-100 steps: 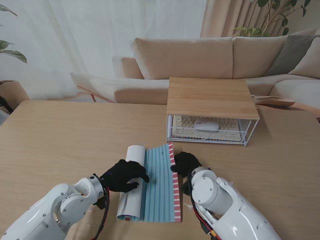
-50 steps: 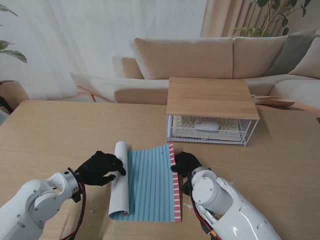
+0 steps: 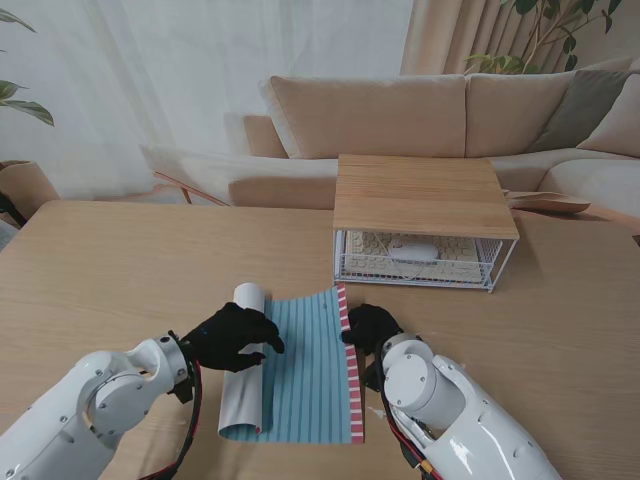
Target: Unroll the mouse pad and set up the keyboard and mouse from the tabletop organizer
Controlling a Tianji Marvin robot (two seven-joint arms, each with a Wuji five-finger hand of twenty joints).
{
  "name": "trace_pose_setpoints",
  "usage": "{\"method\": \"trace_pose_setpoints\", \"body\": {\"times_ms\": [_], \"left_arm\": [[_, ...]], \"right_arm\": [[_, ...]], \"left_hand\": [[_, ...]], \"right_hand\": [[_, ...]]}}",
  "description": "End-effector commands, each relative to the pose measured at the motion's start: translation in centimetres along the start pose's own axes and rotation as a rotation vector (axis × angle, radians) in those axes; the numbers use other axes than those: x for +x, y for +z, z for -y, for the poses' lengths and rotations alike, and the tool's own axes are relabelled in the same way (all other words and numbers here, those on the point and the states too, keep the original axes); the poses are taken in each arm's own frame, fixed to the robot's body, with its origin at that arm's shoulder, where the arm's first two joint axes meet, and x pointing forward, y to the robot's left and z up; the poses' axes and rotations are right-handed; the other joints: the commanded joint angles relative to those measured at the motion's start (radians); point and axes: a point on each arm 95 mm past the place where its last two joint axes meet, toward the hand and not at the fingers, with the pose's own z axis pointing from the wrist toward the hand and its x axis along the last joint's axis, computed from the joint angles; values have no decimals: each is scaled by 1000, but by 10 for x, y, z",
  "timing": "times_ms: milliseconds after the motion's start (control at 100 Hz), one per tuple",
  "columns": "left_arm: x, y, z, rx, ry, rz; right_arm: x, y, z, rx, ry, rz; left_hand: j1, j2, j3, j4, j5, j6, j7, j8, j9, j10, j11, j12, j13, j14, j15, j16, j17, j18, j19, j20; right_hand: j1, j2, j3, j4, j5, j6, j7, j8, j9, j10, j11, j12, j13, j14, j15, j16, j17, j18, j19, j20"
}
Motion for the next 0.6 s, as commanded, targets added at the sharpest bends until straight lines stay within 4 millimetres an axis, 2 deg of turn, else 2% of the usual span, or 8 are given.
{"method": "trace_pose_setpoints", "body": {"times_ms": [0,200,420,520,590], "left_arm": [[-7,-4,-8,-60,-11,16],[-22,-19,-11,-149,19,29],[-41,-51,-1,-190,89,56],[-48,-71,12,-196,161,78],[-52,-88,23,-191,219,104]], "right_arm": [[3,0,7,25,10,-6],[3,0,7,24,8,-6],[3,0,7,23,5,-9],[4,0,8,26,5,-12],[4,0,8,26,3,-13]], "left_hand": [[-1,44,-52,-43,18,-5,-9,-11,19,1,-16,-7,21,-15,-9,-12,-8,9,-44,-24],[-8,43,-86,-36,40,-9,-9,-14,20,-7,-21,-9,22,-19,-17,-13,-9,10,-58,-30],[4,23,-90,-36,77,-9,-4,-15,63,-4,-17,-8,64,-11,-15,-7,-7,20,-65,-34],[-6,-2,-89,-40,127,-6,18,-10,184,6,16,5,167,27,16,26,-6,35,-14,-8],[-5,-27,-76,-43,174,-9,39,-21,247,9,19,9,217,39,13,57,1,42,-7,-4]], "right_hand": [[47,20,49,30,-3,-18,37,27,-3,88,47,5,-4,32,19,14,-20,-52,70,50],[48,23,48,31,-4,-18,37,31,-7,88,48,2,-9,31,19,14,-23,-52,68,51],[47,24,45,31,-6,-19,37,36,-9,86,50,0,-10,31,19,15,-27,-55,64,51],[48,24,46,32,-6,-19,36,38,-8,81,49,-4,-12,25,12,12,-27,-68,56,48],[48,23,46,32,-5,-21,35,38,-7,81,49,-5,-10,25,7,10,-26,-71,54,47]]}}
